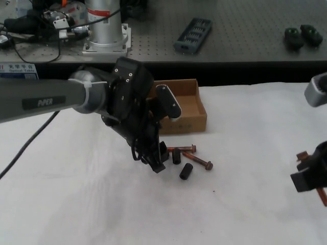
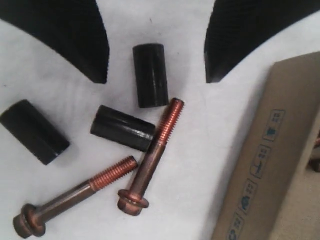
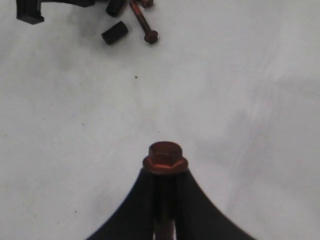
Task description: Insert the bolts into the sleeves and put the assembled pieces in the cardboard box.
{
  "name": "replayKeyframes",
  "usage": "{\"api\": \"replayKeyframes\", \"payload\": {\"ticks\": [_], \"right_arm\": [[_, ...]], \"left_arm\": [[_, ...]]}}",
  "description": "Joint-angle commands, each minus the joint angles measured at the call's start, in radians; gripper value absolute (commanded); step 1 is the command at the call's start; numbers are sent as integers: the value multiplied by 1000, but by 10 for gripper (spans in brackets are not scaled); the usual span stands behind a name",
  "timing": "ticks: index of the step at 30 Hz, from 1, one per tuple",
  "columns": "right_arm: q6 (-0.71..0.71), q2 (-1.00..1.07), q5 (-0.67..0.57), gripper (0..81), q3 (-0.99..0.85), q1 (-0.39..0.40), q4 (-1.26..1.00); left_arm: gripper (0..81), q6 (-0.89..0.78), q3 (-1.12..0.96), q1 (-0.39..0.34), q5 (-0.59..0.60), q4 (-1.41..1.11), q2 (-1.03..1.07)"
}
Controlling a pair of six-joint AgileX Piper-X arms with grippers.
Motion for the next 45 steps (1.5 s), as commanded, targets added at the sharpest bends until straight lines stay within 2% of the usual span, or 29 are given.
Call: {"api": "replayKeyframes", "payload": {"ticks": [1,25,28,38,45], "right_arm": [[-9,-11,-34,28,29,-15,-8],[-9,-11,-45,28,34,-17,-12],[-9,-11,-45,28,34,-17,-12],[-9,-11,-45,28,34,-17,-12],[-9,-11,-45,28,34,-17,-12]], "left_arm": [[410,17,-12,-1,-3,2,11],[403,6,-12,-1,20,-42,77],[339,6,-12,-1,20,-42,77],[13,10,-12,-1,1,45,61],[6,11,-12,-1,-109,202,-52]]}}
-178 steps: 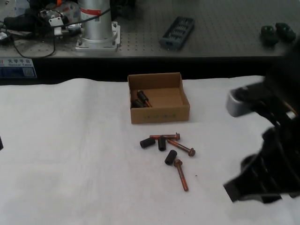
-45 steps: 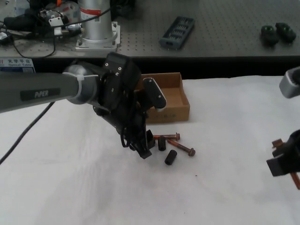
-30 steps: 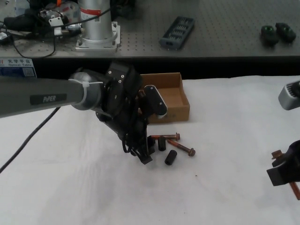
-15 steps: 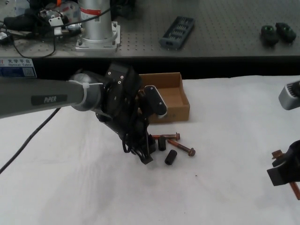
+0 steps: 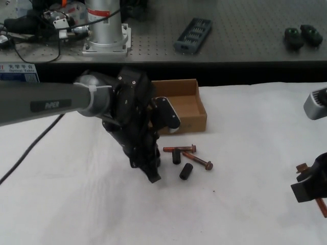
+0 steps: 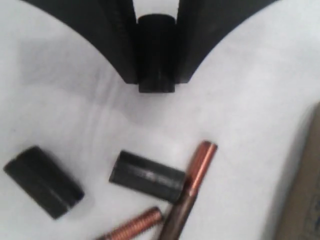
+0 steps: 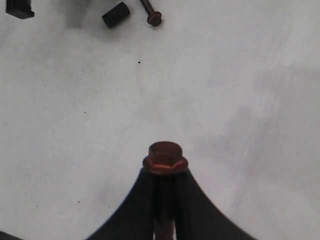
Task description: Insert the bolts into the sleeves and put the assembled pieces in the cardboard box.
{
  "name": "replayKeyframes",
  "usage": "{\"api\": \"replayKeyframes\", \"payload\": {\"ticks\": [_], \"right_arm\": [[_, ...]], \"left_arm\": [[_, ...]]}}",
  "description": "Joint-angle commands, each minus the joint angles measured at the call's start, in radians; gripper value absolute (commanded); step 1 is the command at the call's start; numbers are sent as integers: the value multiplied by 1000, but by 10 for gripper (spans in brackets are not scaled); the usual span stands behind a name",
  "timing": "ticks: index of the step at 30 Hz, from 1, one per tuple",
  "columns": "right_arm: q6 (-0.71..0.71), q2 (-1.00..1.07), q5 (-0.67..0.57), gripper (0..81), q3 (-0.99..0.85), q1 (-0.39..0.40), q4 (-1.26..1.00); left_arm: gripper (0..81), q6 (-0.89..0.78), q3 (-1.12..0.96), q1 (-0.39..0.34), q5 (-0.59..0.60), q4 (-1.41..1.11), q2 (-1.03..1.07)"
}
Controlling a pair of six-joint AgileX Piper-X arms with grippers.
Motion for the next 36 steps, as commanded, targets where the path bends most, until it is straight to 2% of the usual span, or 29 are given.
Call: {"api": "replayKeyframes", "payload": {"ticks": [1,8,12,19,23,28,32,36], "right_arm": [[-9,-11,-11,28,-3,-9,-8],[-53,-11,-24,28,-3,-7,-30],[-48,-11,-119,28,-3,-4,-112],[80,11,-252,28,-3,-4,-292],[180,64,-374,28,-3,-4,-414],[336,151,-539,28,-3,-4,-618],[507,215,-655,28,-3,8,-854],[646,265,-677,28,-3,63,-1054]], "left_arm": [[6,4,-1,-1,-66,103,-92],[6,-69,1,-1,-47,237,-259],[6,-150,42,6,100,301,-358],[6,-235,322,6,230,285,-592],[6,-401,518,6,327,152,-768],[6,-685,713,6,476,-110,-980],[6,-861,816,6,502,-302,-1107],[6,-995,887,6,502,-469,-1178]]}}
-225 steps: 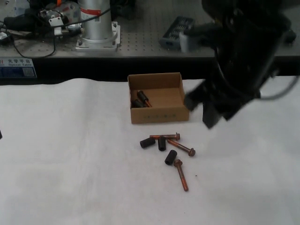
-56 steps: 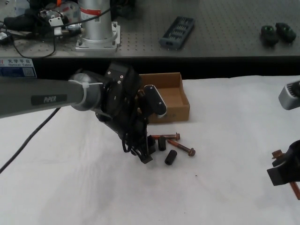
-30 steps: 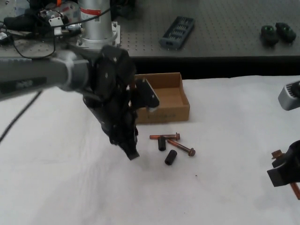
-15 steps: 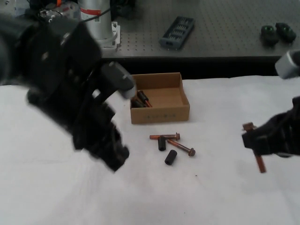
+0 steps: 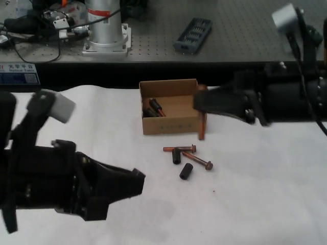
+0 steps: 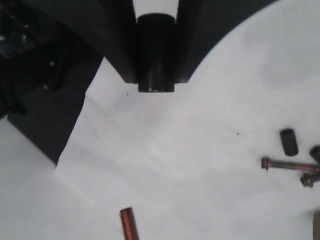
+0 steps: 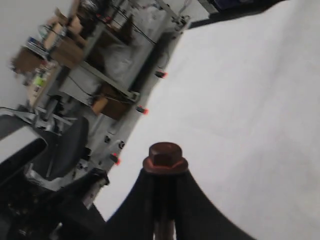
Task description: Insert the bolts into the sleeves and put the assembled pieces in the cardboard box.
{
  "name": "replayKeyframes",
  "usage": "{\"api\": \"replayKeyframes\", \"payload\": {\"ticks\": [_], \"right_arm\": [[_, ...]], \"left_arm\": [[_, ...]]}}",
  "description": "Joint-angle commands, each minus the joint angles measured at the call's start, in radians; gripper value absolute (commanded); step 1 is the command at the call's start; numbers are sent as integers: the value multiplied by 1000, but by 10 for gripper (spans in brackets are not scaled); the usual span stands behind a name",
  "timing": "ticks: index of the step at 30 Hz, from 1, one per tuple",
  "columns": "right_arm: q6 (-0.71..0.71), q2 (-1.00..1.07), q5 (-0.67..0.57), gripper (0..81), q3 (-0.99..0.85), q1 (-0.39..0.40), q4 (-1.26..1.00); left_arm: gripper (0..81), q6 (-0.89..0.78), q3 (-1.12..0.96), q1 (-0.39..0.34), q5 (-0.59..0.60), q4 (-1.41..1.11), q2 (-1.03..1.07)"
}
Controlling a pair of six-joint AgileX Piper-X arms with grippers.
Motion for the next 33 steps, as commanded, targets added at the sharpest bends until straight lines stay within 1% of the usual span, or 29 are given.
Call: {"api": "replayKeyframes", "payload": {"ticks": [1,3,6,10,14,18,23,33], "right_arm": [[63,15,-29,28,-5,30,-106],[93,30,-29,28,-7,68,-145],[96,32,-25,28,-7,110,-155],[96,32,-17,28,-7,142,-155],[97,32,-13,28,-7,142,-155],[97,32,4,28,-13,142,-157],[85,32,27,28,-42,142,-157],[67,32,32,28,-46,142,-157]], "left_arm": [[6,-155,55,0,16,-175,-38],[6,-201,73,0,16,-243,-45],[6,-239,79,0,14,-320,-45],[6,-265,79,0,14,-384,-45],[6,-266,79,0,14,-393,-45],[6,-302,79,0,30,-393,-45],[6,-302,79,0,41,-393,-45],[6,-302,79,0,56,-393,-45]]}}
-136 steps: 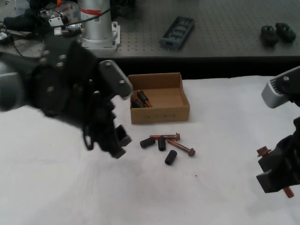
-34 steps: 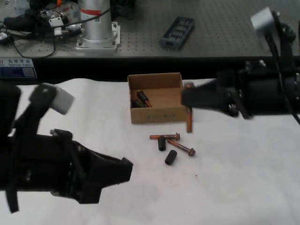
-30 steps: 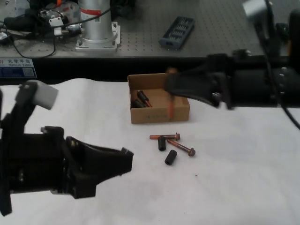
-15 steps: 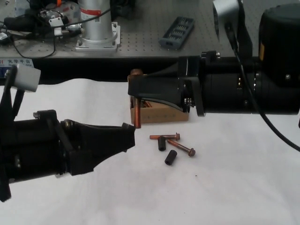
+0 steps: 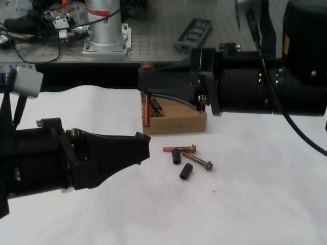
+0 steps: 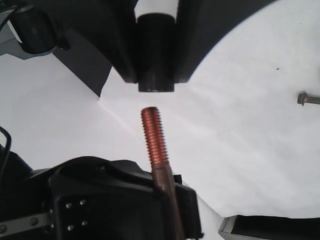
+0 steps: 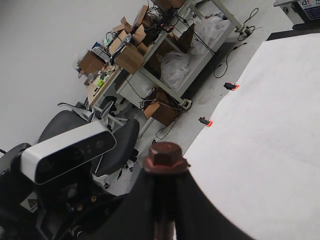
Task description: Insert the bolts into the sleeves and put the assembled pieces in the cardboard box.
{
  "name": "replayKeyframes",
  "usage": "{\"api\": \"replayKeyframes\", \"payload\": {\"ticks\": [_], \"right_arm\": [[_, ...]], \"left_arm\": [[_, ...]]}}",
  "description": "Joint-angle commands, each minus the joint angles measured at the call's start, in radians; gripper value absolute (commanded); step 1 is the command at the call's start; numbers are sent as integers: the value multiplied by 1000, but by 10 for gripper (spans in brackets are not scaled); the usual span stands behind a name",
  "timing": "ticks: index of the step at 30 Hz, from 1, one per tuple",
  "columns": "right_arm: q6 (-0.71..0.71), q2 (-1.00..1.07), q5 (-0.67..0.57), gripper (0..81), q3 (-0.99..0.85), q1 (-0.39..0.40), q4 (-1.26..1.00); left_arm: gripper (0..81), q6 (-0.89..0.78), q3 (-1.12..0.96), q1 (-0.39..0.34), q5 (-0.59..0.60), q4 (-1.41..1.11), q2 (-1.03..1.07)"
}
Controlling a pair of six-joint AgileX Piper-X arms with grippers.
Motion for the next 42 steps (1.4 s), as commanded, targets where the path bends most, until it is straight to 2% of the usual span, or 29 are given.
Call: {"api": "replayKeyframes", "payload": {"ticks": [1,13,22,35,42], "right_arm": [[-12,0,0,28,-12,3,-10],[-8,0,-16,28,-12,3,-10],[-8,0,-28,28,-12,3,-8],[12,-2,-53,28,-12,3,-8],[12,-2,-88,28,-12,3,-8]], "left_arm": [[6,-11,-7,-2,20,-28,-11],[6,-11,-9,-2,10,-76,-11],[6,-16,-9,-2,-53,-104,-11],[6,-19,-9,-2,-208,-109,-11],[6,-19,-9,-2,-211,-208,-11]]}}
